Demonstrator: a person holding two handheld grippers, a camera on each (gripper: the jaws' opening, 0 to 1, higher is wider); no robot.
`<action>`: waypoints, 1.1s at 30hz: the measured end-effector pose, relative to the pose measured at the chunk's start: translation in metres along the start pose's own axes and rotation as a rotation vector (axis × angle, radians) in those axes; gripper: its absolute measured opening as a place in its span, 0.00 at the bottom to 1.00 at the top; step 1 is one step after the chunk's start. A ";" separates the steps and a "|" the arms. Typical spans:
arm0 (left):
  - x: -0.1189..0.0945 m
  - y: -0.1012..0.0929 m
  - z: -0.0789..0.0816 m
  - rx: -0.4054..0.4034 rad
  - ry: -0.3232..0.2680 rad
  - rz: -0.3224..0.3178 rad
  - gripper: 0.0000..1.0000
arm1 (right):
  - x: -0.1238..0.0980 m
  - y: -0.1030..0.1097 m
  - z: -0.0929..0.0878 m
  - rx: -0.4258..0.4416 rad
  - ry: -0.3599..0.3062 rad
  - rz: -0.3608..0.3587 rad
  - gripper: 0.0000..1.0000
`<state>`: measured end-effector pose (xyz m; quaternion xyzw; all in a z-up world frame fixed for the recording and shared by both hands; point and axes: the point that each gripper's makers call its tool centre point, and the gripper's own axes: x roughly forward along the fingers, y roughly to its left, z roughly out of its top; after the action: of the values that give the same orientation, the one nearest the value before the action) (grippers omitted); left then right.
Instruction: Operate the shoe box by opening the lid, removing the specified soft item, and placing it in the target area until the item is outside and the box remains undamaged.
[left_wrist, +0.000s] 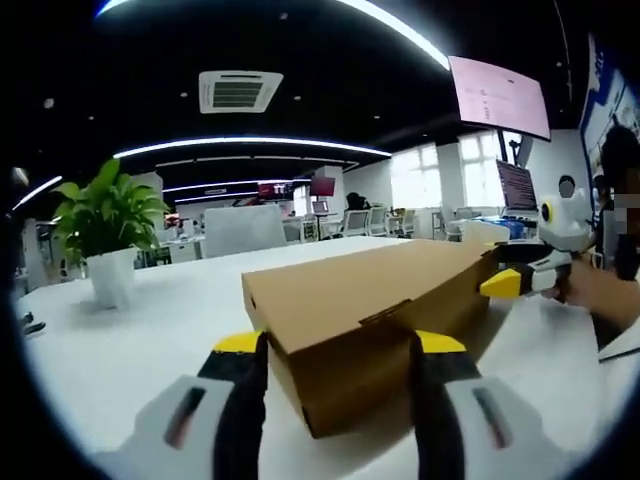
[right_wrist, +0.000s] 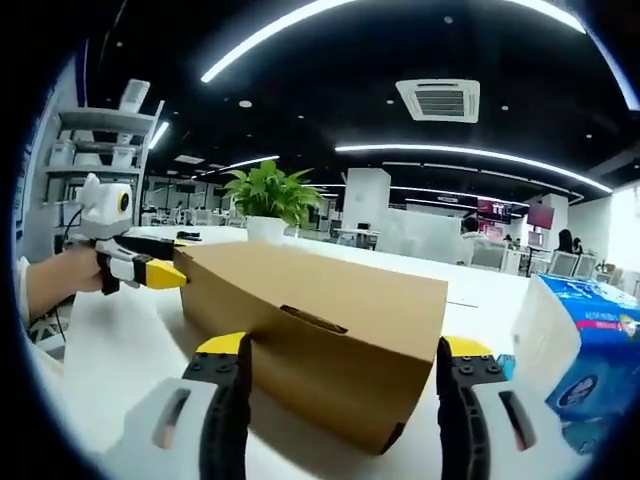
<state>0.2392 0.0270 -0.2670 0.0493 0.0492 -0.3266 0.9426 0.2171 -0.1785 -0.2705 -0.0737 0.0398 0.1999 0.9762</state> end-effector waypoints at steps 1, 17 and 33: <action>0.000 -0.002 0.000 0.000 0.001 0.000 0.58 | -0.001 0.000 0.000 -0.001 -0.002 -0.003 0.77; -0.011 -0.020 0.000 0.003 -0.007 0.020 0.59 | -0.015 0.001 -0.001 0.002 -0.022 -0.001 0.77; -0.018 -0.032 -0.001 0.017 0.007 0.026 0.60 | -0.029 0.000 -0.002 0.012 -0.046 0.006 0.78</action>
<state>0.2055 0.0135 -0.2675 0.0593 0.0490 -0.3144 0.9462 0.1902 -0.1906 -0.2696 -0.0632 0.0188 0.2043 0.9767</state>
